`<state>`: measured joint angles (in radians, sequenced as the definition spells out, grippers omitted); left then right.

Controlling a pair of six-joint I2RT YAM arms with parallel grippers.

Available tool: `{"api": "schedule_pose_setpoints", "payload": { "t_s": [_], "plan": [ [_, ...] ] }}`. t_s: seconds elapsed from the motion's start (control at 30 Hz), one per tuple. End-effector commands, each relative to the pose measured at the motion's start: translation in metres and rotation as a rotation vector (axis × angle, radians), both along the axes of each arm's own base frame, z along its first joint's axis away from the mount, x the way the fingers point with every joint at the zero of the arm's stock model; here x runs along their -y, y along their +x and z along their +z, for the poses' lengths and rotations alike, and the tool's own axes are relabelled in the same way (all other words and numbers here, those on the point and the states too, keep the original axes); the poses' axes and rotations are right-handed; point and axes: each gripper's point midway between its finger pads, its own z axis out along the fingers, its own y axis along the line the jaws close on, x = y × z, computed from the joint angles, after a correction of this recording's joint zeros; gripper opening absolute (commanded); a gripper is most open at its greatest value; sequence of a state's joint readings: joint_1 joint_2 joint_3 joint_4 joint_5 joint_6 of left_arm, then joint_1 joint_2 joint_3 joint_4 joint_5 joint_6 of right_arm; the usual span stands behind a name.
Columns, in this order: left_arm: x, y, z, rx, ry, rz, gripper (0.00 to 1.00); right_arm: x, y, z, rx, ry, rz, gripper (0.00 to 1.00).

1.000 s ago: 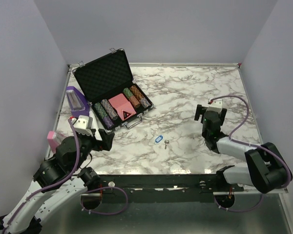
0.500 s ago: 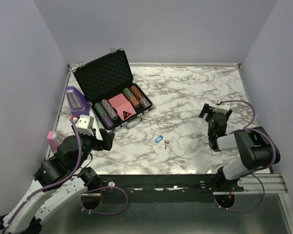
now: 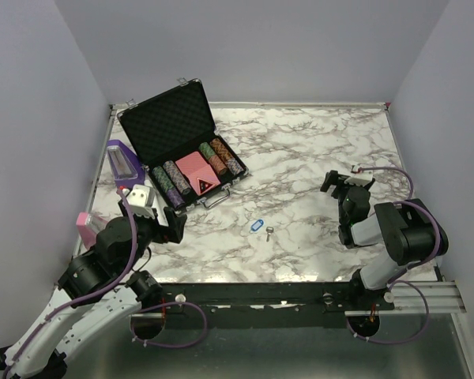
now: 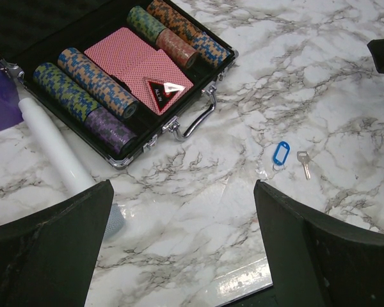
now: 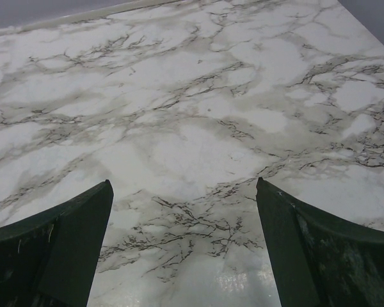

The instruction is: Remove the keys from the keyring

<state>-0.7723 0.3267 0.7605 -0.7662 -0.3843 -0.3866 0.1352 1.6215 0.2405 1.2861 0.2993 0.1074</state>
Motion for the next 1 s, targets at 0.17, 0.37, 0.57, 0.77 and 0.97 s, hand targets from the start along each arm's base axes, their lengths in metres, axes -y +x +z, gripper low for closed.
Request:
{"api": "schedule_pose_setpoints", "payload": {
  "t_s": [0.17, 0.37, 0.57, 0.77, 0.97],
  "plan": [
    [-0.0069, 0.0014, -0.0015, -0.002, 0.014, 0.034, 0.99, 0.0008, -0.0003, 0.0095, 0.052, 0.005, 0.006, 1.00],
    [-0.0086, 0.0017, -0.0007, 0.004, 0.009, 0.044, 0.99, 0.0013, -0.0008, 0.0088, 0.051, 0.006, 0.003, 1.00],
    [-0.0102, 0.0011, -0.0005, 0.004, 0.003, 0.051, 0.99, 0.0014, -0.0008, 0.0093, 0.052, 0.005, 0.003, 1.00],
    [-0.0113, 0.0009, -0.0011, 0.002, 0.004, 0.056, 0.99, 0.0007, -0.0003, 0.0099, 0.054, 0.005, 0.005, 1.00],
    [-0.0126, 0.0013, -0.0007, 0.003, 0.003, 0.065, 0.99, -0.0013, 0.0024, 0.0066, 0.036, 0.014, 0.013, 1.00]
  ]
}}
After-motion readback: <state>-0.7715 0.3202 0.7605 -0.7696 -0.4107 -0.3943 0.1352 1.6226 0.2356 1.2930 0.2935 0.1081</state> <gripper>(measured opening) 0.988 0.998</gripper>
